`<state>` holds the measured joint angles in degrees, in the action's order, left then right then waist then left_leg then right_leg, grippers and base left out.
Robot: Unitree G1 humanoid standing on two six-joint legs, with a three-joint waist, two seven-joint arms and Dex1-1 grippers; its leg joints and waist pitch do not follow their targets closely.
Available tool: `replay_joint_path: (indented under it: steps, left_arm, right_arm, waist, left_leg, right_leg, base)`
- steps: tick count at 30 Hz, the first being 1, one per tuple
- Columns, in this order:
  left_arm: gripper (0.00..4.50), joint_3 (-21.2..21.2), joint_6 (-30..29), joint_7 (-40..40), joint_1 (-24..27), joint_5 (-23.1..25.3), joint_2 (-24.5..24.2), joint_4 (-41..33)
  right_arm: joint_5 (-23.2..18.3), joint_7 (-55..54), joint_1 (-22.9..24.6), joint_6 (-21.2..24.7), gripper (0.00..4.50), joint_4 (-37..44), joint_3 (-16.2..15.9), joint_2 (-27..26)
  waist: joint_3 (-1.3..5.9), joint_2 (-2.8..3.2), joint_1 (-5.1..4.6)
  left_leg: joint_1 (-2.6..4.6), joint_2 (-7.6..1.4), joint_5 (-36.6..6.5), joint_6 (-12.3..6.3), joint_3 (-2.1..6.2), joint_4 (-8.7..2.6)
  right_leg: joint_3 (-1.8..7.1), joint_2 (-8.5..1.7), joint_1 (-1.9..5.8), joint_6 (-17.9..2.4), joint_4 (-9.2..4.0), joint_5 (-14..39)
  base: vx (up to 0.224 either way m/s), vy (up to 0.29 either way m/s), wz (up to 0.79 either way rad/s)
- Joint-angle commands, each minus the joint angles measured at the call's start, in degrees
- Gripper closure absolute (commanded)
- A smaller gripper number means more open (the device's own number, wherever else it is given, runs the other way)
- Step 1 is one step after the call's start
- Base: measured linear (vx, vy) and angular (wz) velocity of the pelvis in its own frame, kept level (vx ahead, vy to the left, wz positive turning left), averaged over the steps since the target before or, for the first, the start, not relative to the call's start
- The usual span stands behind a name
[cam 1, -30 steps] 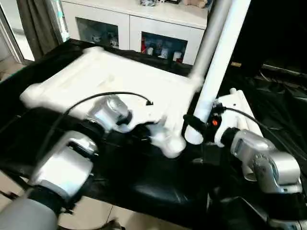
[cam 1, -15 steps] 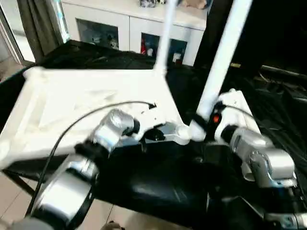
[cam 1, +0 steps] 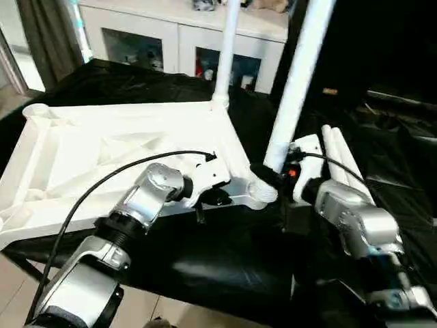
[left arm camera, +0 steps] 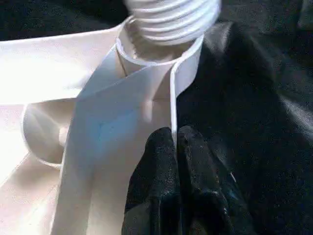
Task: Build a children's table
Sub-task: Insert table leg to table base
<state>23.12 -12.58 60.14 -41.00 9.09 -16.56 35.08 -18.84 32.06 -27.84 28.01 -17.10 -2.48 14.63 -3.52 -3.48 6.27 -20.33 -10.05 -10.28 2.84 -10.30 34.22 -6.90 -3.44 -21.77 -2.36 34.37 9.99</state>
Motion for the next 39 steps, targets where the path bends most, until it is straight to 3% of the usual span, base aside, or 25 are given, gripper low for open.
replay_joint_path:
  steps: [1, 14, 22, 27, 30, 31, 33, 34, 36, 39]
  left_arm:
    - [4.5, 3.0, -1.3, 1.9, 1.8, 2.2, -0.3, 1.1]
    - [4.5, 2.5, -1.3, 2.2, 0.2, 1.8, -0.9, 1.9]
    - [4.5, 2.5, -1.6, 2.7, 0.1, 1.5, -1.1, 1.4]
    - [4.5, 2.3, -1.6, 2.7, 0.1, 1.4, -1.4, 1.2]
    - [4.5, 2.3, -1.5, 2.6, 0.0, 1.4, -1.5, 1.2]
    - [4.5, 2.3, -1.3, 2.6, -0.2, 1.5, -1.6, 1.5]
    - [4.5, 2.2, -1.0, 2.6, -0.5, 1.5, -1.6, 1.9]
    - [4.5, 2.2, -1.0, 2.6, -0.5, 1.5, -1.6, 1.9]
    - [4.5, 2.2, -0.5, 2.3, -1.2, 1.7, -1.5, 3.1]
    - [4.5, 2.1, 0.0, 1.8, -1.6, 1.9, -1.5, 3.9]
  right_arm:
    - [0.7, 0.6, -1.5, -1.4, 2.58, -1.3, 0.0, 0.1]
    - [1.9, 4.0, -3.9, -1.8, 2.59, -8.5, -1.1, -0.2]
    - [-0.6, 4.5, -4.3, -2.1, 2.59, -10.4, 1.9, -1.6]
    - [-4.2, 4.3, -0.5, -3.4, 2.59, -11.9, 7.3, -1.8]
    - [-4.2, 4.4, 0.8, -4.3, 2.59, -12.1, 7.7, -1.9]
    - [-4.3, 3.6, 2.7, -6.0, 2.59, -12.6, 8.9, -2.8]
    - [-4.7, 2.9, 3.8, -7.0, 2.59, -13.1, 9.9, -3.7]
    - [-4.7, 2.9, 3.8, -7.0, 2.59, -13.1, 9.9, -3.7]
    - [-3.9, 2.4, 5.5, -9.8, 2.59, -13.6, 9.4, -4.7]
    - [-1.5, 2.3, 6.9, -13.7, 2.59, -13.5, 7.3, -4.7]
  waist:
    - [3.87, 0.35, -0.03]
    - [3.93, 0.16, -0.08]
    - [3.9, 0.29, -0.2]
    - [3.99, 0.6, 0.08]
    - [3.97, 0.54, 0.19]
    - [3.98, 1.04, 0.3]
    - [4.01, 1.31, 0.34]
    - [4.01, 1.14, 0.3]
    - [3.87, 1.61, 0.31]
    - [3.83, 1.67, 0.32]
  left_leg:
    - [0.77, -4.26, -11.0, 0.18, 1.78, -4.11]
    - [0.7, -4.24, -10.7, 0.04, 1.71, -4.11]
    - [0.74, -4.29, -11.8, 0.24, 1.83, -4.19]
    - [0.77, -4.47, -11.6, 0.15, 1.84, -4.24]
    - [0.77, -4.41, -11.7, 0.13, 1.8, -4.27]
    - [0.8, -4.39, -12.0, 0.27, 1.88, -4.27]
    - [0.84, -4.39, -13.3, 0.6, 1.95, -4.36]
    - [0.79, -4.37, -13.4, 0.54, 1.92, -4.37]
    - [0.85, -4.2, -14.3, 0.46, 1.95, -4.39]
    - [0.95, -4.18, -16.1, 0.67, 2.04, -4.48]
  right_leg:
    - [4.36, -7.15, 2.46, -7.5, -4.84, 18.3]
    - [4.43, -7.21, 2.53, -7.4, -4.74, 18.4]
    - [4.34, -7.21, 2.48, -7.6, -4.9, 19.3]
    - [4.45, -7.3, 2.48, -8.2, -4.74, 17.2]
    - [4.38, -7.29, 2.53, -8.5, -4.74, 17.3]
    - [4.36, -7.33, 2.53, -8.5, -4.71, 17.3]
    - [4.4, -7.39, 2.56, -8.5, -4.92, 17.5]
    - [4.38, -7.33, 2.55, -8.5, -4.94, 17.5]
    - [4.31, -7.27, 2.43, -8.2, -5.24, 19.5]
    - [4.19, -7.37, 2.32, -7.0, -5.74, 22.9]
  base:
    - [0.0, 0.0, 0.0]
    - [0.0, 0.0, 0.0]
    - [0.0, 0.0, 0.0]
    - [0.0, 0.0, 0.0]
    - [0.0, 0.0, 0.0]
    - [0.0, 0.0, 0.0]
    - [0.0, 0.0, 0.0]
    - [0.0, 0.0, 0.0]
    - [0.0, 0.0, 0.0]
    - [0.0, 0.0, 0.0]
